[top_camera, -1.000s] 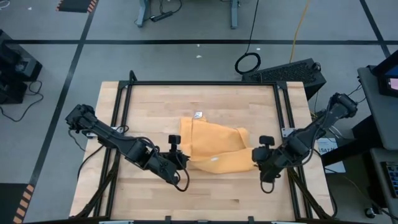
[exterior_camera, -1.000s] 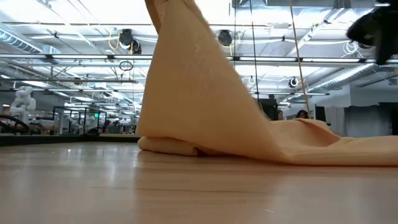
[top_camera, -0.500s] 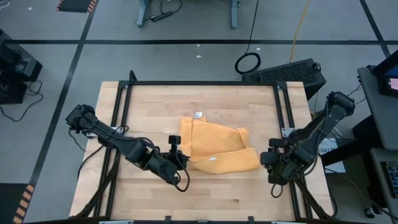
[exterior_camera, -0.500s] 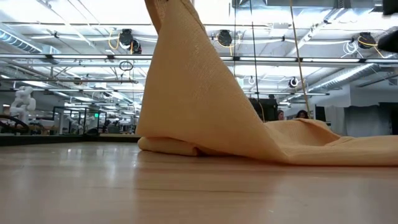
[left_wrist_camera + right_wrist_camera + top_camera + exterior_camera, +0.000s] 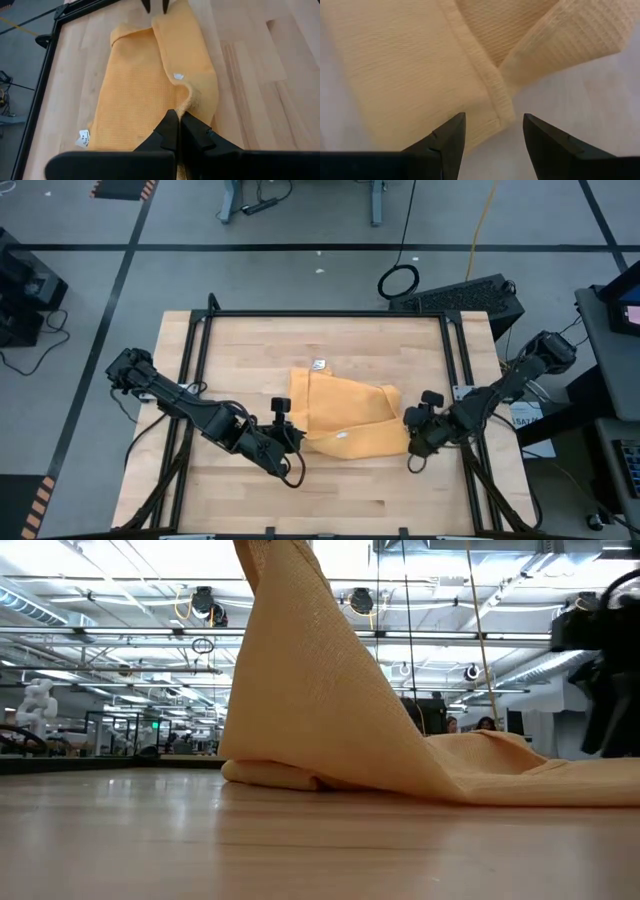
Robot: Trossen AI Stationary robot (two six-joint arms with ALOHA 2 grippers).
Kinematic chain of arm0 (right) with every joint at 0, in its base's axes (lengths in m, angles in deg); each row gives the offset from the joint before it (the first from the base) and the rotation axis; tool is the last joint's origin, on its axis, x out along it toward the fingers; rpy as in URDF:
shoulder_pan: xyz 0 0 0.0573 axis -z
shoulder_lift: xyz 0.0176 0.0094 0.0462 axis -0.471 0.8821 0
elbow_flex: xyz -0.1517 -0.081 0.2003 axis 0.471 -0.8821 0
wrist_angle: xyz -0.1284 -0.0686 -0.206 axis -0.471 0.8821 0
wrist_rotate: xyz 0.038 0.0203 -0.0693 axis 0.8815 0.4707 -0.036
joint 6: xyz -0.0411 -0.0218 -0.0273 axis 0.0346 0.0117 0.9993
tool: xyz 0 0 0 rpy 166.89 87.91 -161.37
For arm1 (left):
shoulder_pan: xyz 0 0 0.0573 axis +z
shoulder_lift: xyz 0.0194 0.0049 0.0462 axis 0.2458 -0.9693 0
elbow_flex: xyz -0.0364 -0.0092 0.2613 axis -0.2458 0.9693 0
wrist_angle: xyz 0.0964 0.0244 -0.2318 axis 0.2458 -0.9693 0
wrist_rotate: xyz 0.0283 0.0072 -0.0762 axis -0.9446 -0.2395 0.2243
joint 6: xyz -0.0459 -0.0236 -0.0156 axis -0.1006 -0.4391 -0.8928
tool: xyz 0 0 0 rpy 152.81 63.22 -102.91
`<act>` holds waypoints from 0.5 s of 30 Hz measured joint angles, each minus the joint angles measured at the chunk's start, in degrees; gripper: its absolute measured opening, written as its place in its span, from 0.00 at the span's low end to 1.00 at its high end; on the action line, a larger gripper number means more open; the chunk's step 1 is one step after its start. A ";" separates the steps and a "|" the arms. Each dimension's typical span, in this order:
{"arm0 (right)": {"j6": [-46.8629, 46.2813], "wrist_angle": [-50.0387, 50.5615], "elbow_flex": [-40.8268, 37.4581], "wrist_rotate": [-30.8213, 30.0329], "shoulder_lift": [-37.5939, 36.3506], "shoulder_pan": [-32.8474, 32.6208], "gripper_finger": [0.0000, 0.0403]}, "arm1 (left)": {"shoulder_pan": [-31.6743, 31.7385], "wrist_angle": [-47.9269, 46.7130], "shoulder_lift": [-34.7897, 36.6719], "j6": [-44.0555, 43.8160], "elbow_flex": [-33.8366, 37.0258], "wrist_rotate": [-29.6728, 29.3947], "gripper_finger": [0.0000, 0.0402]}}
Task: Roll towel
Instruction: Fold the yellow towel
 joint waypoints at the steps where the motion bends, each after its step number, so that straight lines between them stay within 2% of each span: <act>1: 1.72 -0.31 0.00 1.34 0.00 1.65 0.47 | 0.00 -0.03 0.00 0.00 0.00 0.00 0.02; 8: 15.31 -4.19 0.00 10.71 -0.02 12.27 0.47 | 0.00 -0.09 0.00 0.35 0.00 0.00 0.02; 11: 17.51 -5.21 -0.88 12.12 -0.04 15.42 0.47 | -0.04 -0.10 0.00 1.13 0.00 0.00 0.02; 15: 18.96 -10.00 -3.98 20.17 -0.04 17.31 0.42 | -0.04 -0.10 0.00 1.14 0.00 0.00 0.03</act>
